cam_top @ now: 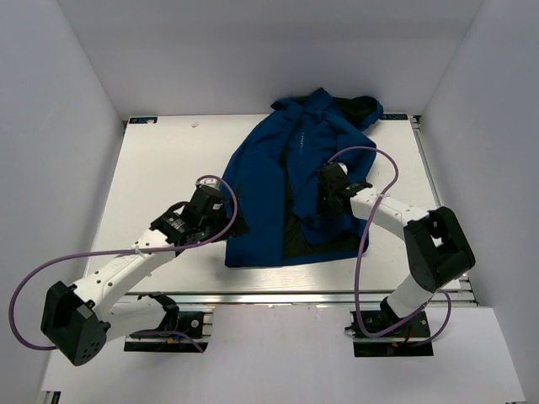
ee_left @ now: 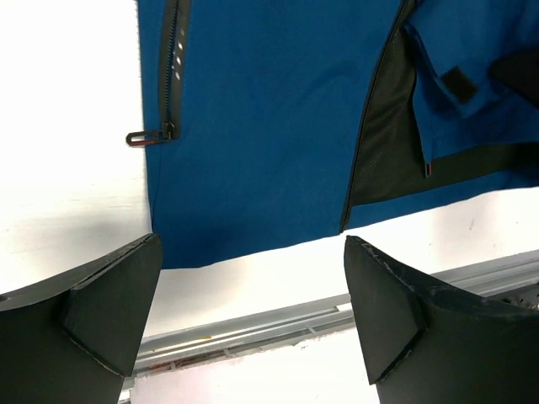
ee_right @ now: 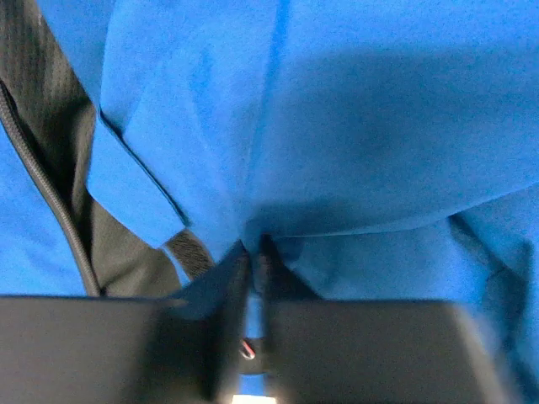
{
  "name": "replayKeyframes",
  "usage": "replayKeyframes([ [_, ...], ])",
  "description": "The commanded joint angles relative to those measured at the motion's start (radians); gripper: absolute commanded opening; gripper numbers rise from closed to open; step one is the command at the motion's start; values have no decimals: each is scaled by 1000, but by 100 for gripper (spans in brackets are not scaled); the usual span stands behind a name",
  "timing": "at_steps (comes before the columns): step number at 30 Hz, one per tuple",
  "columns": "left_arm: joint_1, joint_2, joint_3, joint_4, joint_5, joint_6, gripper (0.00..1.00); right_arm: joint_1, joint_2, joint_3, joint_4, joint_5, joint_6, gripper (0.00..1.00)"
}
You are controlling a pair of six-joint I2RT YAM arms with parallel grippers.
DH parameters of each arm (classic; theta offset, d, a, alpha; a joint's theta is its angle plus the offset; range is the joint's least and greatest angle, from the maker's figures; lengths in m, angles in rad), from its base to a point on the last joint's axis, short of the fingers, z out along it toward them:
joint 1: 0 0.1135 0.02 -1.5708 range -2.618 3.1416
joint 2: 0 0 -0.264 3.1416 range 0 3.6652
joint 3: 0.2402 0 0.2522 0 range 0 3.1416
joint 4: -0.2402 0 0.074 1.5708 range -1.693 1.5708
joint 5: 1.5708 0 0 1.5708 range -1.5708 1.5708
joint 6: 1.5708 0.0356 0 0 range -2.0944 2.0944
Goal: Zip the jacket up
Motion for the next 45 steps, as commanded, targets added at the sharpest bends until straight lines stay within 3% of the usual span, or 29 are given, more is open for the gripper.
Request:
replayKeyframes([
  [1,3,-41,-12,-25,-39,-18,98,2,-37,46,62,89,44,0],
  [6,3,-53,-17,-19,-53,-18,98,-18,-236,20,4,214,23,0],
  [8,3,-58,-20,-10,-53,-15,98,-82,-307,1,-37,260,12,0],
  [14,3,-29,-12,28,-44,7,98,-450,-499,-37,-294,335,6,0],
  [15,3,-22,-9,28,-44,7,98,-450,-502,-40,-295,335,15,0],
  [19,3,19,8,41,-18,21,98,-486,-512,-65,-424,382,45,50],
  [21,3,33,10,47,-10,27,98,-484,-531,-33,-456,358,29,61],
  [24,3,45,5,57,-3,35,98,-479,-592,27,-442,222,-98,89],
  [29,3,60,-1,77,7,39,98,-351,-667,30,-341,41,-264,89],
  [30,3,67,0,82,10,44,98,-252,-652,24,-338,9,-284,89],
  [33,3,83,20,67,5,51,98,-19,-562,-3,-308,45,-312,89],
  [37,3,84,36,38,-16,50,98,160,-390,-48,-205,82,-297,89],
  [40,3,68,30,16,-32,39,98,244,-263,-34,-130,108,-294,89],
  [45,3,24,0,8,-39,16,98,277,-82,24,-83,128,-274,89],
])
